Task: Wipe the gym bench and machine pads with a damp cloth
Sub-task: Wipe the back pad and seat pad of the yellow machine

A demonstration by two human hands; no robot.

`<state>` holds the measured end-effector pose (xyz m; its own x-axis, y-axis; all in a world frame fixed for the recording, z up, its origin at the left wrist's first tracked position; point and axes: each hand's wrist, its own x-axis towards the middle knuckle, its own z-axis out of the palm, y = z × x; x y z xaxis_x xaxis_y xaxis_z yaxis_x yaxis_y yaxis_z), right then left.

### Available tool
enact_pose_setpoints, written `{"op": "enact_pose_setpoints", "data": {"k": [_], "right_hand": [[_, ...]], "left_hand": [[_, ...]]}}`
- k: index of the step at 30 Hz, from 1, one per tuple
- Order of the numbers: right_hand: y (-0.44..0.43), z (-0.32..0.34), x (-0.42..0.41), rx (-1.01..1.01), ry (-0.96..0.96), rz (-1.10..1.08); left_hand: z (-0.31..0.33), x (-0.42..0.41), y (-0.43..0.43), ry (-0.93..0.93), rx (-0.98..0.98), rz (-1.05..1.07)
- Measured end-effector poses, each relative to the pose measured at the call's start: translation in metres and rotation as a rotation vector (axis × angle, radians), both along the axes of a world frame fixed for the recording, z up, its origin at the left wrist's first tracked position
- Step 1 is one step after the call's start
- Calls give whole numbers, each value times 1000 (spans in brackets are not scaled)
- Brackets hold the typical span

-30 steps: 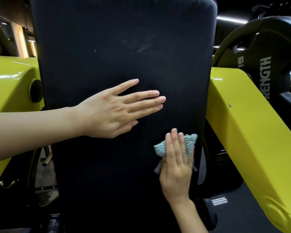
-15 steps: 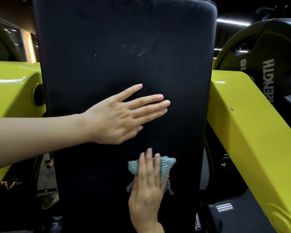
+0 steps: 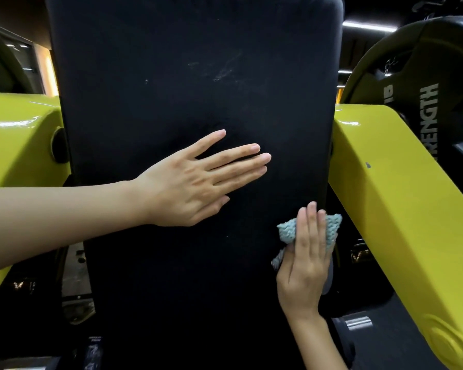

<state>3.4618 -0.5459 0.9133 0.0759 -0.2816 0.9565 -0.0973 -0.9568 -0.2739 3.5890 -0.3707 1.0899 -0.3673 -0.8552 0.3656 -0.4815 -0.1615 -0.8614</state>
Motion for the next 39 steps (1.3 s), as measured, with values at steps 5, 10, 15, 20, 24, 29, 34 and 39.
{"op": "enact_pose_setpoints", "data": {"k": [5,10,15,20,24,29,34,39], "right_hand": [[-2,27,5,64,-59,2],[22,12,8,52,-23,14],[79,-30,27,-25,123,39],[95,-19,40,-16,109,47],[81,6,39,11,58,23],[70,37,38,48,11,-29],[77,11,34,6,68,-26],[77,-34,25,-60,169,-34]], "left_hand": [[-4,-3,-3,5,-5,13],[-7,-4,-5,8,-12,10],[-7,-5,-7,19,-12,-4],[-5,-5,-7,44,4,-38],[-5,-5,-7,36,5,-39],[-7,-5,-9,34,-16,-37],[-8,-6,-9,30,-18,-28],[-9,-6,-10,37,-26,-26]]}}
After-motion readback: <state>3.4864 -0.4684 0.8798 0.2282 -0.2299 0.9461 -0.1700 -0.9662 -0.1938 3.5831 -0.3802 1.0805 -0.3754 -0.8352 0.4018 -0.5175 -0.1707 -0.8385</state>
